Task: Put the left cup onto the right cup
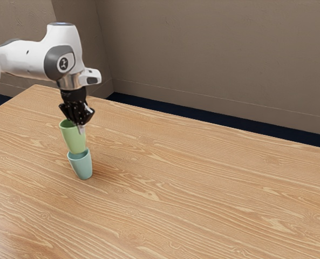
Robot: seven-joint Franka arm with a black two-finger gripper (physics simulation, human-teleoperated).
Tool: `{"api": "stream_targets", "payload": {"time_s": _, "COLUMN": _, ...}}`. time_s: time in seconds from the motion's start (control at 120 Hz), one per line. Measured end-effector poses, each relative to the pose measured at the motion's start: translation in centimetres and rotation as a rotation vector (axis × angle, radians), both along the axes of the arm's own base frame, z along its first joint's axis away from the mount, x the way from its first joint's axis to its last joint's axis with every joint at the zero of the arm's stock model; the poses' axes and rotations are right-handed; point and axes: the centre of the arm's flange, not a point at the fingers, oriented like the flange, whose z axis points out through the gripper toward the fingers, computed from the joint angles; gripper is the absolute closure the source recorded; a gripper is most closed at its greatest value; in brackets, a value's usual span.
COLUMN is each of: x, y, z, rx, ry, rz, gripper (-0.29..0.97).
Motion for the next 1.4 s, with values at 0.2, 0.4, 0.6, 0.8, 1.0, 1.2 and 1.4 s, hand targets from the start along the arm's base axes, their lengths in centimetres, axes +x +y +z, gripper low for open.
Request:
{"api": "stream_targets", "payload": {"time_s": 0.2, "x": -0.2, "y": 0.0, "z": -0.6, "rx": 0.003, "ry": 0.002, "rz": 0.014, "gripper": 0.79}}
{"api": "stream_targets", "payload": {"time_s": 0.4, "x": -0.1, "y": 0.4, "z": -1.4, "rx": 0.009, "ry": -0.008, "rz": 0.028, "gripper": 0.79}}
{"api": "stream_targets", "payload": {"time_s": 0.6, "x": 0.2, "y": 0.7, "z": -1.8, "rx": 0.024, "ry": -0.037, "rz": 0.034, "gripper": 0.79}}
{"api": "stream_targets", "payload": {"time_s": 0.8, "x": 0.2, "y": 0.7, "z": -3.0, "rx": 0.03, "ry": -0.04, "rz": 0.038, "gripper": 0.79}}
{"api": "stream_targets", "payload": {"time_s": 1.0, "x": 0.5, "y": 0.7, "z": -4.9, "rx": 0.038, "ry": -0.026, "rz": 0.043, "gripper": 0.79}}
{"api": "stream_targets", "payload": {"time_s": 1.2, "x": 0.5, "y": 0.7, "z": -5.4, "rx": 0.036, "ry": -0.023, "rz": 0.047, "gripper": 0.55}}
{"api": "stream_targets", "payload": {"time_s": 1.4, "x": 0.7, "y": 0.6, "z": -5.2, "rx": 0.035, "ry": -0.03, "rz": 0.049, "gripper": 0.21}}
